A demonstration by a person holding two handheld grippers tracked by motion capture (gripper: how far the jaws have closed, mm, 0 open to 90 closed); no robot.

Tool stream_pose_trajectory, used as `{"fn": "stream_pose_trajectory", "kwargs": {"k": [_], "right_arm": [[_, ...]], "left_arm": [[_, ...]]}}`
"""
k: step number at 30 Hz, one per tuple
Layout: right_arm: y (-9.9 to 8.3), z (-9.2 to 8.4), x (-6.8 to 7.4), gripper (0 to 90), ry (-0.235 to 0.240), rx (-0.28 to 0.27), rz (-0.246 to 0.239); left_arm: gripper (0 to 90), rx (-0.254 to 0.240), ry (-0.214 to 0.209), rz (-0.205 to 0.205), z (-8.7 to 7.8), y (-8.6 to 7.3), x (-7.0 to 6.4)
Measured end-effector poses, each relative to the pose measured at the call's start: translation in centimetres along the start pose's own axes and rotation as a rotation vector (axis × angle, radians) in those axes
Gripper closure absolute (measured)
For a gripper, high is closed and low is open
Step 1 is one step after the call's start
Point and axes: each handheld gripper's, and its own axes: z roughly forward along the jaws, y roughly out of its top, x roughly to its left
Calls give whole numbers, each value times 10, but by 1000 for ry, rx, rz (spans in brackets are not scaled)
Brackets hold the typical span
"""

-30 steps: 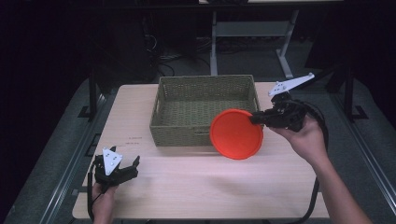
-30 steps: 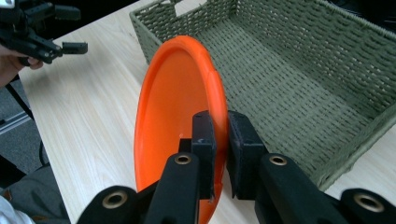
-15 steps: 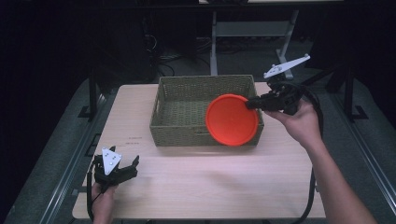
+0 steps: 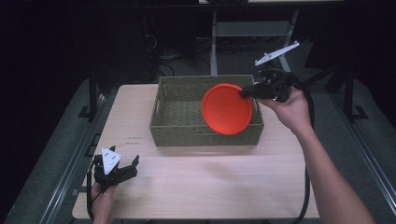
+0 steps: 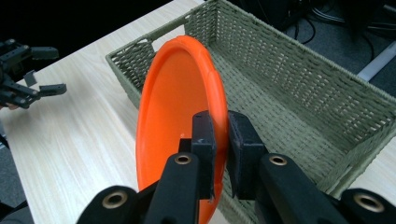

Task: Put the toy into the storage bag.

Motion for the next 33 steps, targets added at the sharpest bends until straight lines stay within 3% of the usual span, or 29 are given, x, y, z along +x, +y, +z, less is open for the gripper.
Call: {"fn": "stream_pose_trajectory", "kwargs": {"k": [14,33], "right_arm": [[17,8,-11,819,-55,-9,22],[22,38,-32,818,-93,3,87]], "left_arm": [[128,-24,5,-2,-2,1,0],[128,-22,1,-10,-2,0,0]]}}
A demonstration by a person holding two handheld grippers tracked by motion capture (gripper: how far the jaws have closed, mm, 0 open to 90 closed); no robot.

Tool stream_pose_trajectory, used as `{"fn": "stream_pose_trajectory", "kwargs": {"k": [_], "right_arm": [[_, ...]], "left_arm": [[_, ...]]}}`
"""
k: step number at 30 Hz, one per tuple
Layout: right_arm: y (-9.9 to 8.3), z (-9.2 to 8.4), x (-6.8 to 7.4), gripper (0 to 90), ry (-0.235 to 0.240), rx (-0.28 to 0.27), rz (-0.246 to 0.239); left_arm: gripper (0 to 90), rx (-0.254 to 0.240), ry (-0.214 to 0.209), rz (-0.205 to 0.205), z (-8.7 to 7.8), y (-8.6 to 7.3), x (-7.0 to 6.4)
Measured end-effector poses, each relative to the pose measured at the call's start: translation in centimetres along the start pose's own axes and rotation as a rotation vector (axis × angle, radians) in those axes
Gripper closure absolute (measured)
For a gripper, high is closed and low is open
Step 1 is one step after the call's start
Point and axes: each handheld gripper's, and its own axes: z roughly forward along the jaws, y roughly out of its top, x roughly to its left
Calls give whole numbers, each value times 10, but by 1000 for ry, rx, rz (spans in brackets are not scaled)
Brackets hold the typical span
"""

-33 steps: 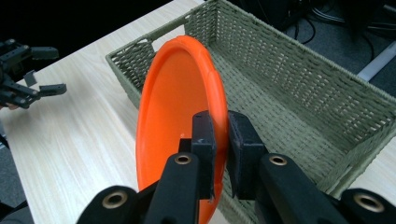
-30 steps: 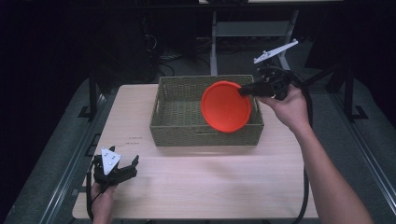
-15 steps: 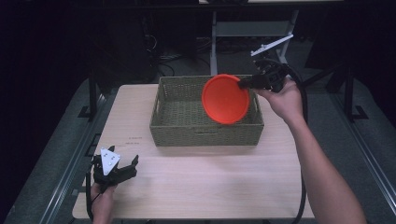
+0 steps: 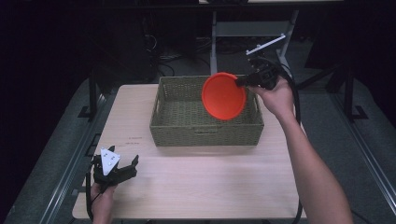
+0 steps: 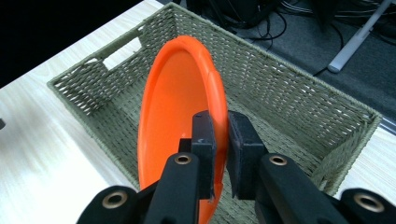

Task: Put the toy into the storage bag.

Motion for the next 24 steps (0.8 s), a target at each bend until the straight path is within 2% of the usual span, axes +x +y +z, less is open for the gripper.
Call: {"fn": "stream_pose_trajectory", "kwargs": {"k": [10,24], "right_arm": [[1,13,-5,818,-16,6,26],[2,32,-8,818,-32,25,34]], "left_arm": [[128,2,-1,-3,0,0,1],[128,3,-2,-1,-1,0,1]]}}
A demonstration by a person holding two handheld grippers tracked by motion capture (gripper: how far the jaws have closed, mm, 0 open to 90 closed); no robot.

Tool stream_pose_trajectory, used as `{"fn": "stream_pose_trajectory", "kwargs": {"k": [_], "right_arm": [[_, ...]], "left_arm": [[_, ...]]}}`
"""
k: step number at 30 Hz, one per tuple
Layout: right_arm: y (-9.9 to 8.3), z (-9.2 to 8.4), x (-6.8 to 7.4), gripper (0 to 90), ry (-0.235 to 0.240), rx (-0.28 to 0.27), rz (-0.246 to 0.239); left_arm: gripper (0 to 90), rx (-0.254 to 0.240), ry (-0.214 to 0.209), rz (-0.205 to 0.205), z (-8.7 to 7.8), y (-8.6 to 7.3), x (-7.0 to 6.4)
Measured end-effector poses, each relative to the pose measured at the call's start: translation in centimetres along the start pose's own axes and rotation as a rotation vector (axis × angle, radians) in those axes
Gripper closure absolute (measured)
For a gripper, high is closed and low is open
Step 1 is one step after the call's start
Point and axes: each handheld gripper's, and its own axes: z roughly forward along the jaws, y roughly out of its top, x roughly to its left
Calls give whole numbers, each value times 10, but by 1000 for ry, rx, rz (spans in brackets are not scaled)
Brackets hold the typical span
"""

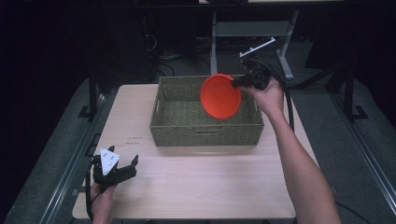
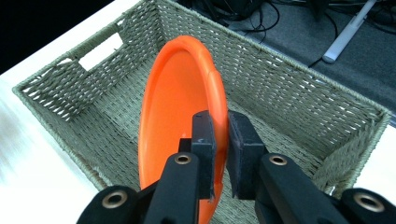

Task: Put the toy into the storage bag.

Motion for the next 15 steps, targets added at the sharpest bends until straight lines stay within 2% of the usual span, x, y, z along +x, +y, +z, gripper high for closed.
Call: {"fn": "stream_pose_trajectory", "kwargs": {"k": [9,15], "right_arm": [[0,12,-2,818,-6,18,7],[-6,23,-6,818,1,26,37]], "left_arm": [[128,0,-2,-1,0,0,0],[128,-4,-4,-2,0,0,-1]]}}
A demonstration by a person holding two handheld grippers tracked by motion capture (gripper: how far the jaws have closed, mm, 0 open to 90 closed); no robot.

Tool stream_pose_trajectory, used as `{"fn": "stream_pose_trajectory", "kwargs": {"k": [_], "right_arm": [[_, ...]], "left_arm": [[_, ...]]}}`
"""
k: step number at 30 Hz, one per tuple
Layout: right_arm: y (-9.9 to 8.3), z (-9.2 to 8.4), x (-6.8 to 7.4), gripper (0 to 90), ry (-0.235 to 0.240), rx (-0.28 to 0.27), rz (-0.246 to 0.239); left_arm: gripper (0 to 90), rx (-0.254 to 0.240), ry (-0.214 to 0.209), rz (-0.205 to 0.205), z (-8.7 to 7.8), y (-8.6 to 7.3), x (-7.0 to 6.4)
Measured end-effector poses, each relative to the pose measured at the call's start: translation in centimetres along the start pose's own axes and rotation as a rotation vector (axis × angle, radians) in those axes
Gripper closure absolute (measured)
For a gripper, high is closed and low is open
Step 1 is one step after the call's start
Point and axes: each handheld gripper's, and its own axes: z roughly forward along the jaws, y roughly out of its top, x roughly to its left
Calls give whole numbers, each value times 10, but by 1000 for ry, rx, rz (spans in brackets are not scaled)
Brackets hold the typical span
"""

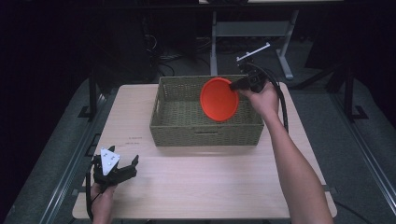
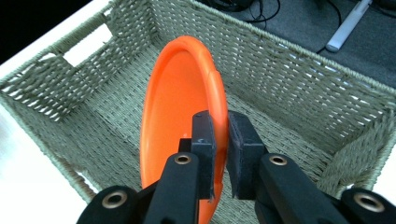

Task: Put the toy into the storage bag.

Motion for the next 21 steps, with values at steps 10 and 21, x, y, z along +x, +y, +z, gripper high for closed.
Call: {"fn": "stream_pose_trajectory", "kwargs": {"k": [10,21], "right_arm": [[-5,14,-6,817,-8,24,23],[-14,30,-7,817,-17,61,23]], "left_arm": [[128,1,1,0,0,0,0],[128,5,2,3,0,0,1]]}}
